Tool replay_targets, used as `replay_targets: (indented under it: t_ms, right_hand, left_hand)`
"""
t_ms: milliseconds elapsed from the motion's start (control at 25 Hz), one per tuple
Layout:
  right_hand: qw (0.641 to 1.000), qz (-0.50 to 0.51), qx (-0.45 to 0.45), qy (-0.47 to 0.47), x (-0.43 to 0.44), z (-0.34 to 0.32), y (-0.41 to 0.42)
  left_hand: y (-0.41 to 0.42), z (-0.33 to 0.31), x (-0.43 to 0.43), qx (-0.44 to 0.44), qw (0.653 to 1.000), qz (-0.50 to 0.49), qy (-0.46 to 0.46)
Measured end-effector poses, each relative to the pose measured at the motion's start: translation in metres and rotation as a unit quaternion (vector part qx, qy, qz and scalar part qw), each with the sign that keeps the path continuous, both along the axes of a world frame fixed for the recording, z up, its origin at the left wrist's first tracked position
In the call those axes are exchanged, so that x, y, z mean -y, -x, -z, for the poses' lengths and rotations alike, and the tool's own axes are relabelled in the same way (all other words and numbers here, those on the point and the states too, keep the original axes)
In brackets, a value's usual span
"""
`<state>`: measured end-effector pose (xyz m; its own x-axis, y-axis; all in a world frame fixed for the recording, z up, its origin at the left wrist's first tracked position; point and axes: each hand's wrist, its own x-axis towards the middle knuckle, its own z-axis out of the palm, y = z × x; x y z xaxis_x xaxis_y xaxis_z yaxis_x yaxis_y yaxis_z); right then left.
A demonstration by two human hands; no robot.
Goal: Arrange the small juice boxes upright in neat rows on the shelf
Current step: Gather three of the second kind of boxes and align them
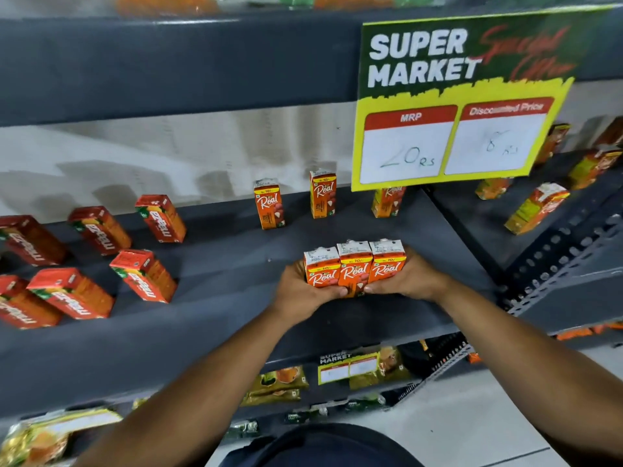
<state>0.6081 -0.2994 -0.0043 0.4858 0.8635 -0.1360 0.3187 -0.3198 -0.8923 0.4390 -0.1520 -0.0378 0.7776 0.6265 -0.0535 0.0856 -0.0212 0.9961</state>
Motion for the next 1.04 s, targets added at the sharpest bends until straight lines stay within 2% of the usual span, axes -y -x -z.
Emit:
replay_targets:
  t_ms: [240, 480, 800, 1040]
  right_hand:
    - [0.999, 0.013, 0.024, 0.025, 0.038, 0.002, 0.008]
    - [0.996, 0.058, 0.056, 0.036, 0.047, 0.015, 0.022]
    - [0.995, 0.055, 0.057, 0.056, 0.056, 0.011, 0.025]
    - [0.995, 0.053, 0.053, 0.063, 0.058, 0.012, 0.026]
  left_hand:
    - [0.008, -0.004, 0.049, -0.034, 0.998, -0.046, -0.027]
    - [0.016, -0.019, 0.059, -0.046, 0.998, -0.028, -0.02]
    - [0.024, -0.011, 0.057, -0.126, 0.989, 0.004, -0.078]
    - [0.027, -0.011, 0.063, -0.138, 0.986, -0.01, -0.09]
